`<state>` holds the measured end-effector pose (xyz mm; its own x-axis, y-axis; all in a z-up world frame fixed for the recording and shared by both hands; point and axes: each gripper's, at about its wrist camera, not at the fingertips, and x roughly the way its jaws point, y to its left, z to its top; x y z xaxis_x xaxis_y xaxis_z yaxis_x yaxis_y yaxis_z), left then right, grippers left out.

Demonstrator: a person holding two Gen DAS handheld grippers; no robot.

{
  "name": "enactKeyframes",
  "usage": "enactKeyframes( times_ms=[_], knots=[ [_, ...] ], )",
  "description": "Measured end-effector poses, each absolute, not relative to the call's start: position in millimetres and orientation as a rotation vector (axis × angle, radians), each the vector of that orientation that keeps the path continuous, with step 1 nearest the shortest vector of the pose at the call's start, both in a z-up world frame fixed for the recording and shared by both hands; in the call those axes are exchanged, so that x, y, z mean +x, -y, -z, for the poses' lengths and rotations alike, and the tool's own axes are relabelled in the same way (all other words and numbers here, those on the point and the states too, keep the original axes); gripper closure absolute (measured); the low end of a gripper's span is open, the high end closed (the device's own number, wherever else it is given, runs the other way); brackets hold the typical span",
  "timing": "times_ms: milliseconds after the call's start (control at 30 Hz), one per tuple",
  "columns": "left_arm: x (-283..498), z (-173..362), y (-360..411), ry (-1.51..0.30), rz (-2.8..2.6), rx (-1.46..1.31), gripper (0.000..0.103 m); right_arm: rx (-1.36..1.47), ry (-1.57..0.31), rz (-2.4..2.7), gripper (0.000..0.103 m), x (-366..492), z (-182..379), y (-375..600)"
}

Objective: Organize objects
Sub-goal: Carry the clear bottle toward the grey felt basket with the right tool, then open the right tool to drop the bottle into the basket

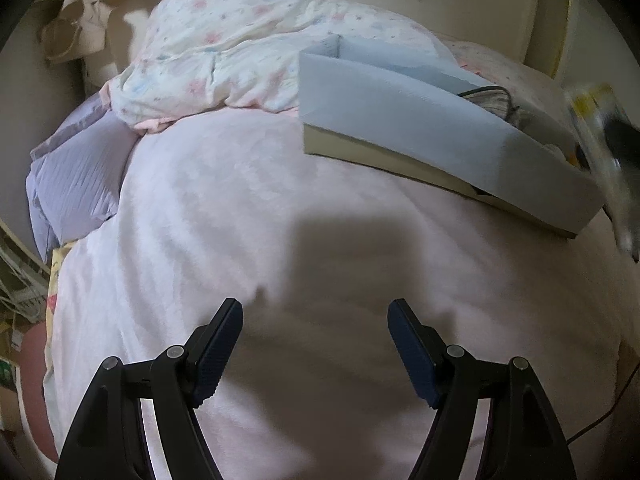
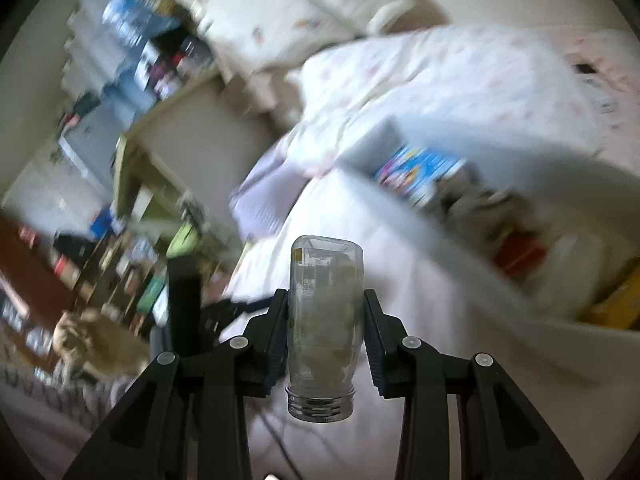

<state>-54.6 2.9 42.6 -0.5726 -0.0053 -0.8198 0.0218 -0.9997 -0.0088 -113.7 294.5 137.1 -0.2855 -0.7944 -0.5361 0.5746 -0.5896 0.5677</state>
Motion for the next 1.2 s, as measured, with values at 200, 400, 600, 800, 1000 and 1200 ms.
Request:
enactKeyframes(
  times_ms=[200, 400, 600, 800, 1000, 1200],
  knots=[
    [-56.5, -42.4, -8.0, -0.025, 2.790, 1.462, 0.030, 1.019, 0.290, 2.087, 0.067, -112.0, -133.3, -288.9],
    [-56.4, -43.2, -8.9, -0.037, 2.795, 1.463, 0.030, 0.979, 0.223, 2.179, 0.067, -114.7, -134.9, -281.8],
    [-58.3, -45.1, -10.0, -0.050, 2.800, 1.453, 0.030, 0.924, 0.274, 2.271, 0.067, -137.1, -154.5, -285.0],
    [-58.3, -45.0, -12.1, -0.036, 2.801, 1.456, 0.030, 0.869, 0.163, 2.483, 0.051, -159.7, -175.7, -271.1],
    [-58.2, -45.4, -13.2, -0.045, 2.800, 1.458, 0.030, 0.807, 0.122, 2.507, 0.043, -150.6, -182.0, -267.3],
    [-55.0, -45.0, -13.2, -0.032, 2.808, 1.447, 0.030, 0.788, 0.074, 2.381, 0.043, -129.3, -169.6, -258.8]
  ],
)
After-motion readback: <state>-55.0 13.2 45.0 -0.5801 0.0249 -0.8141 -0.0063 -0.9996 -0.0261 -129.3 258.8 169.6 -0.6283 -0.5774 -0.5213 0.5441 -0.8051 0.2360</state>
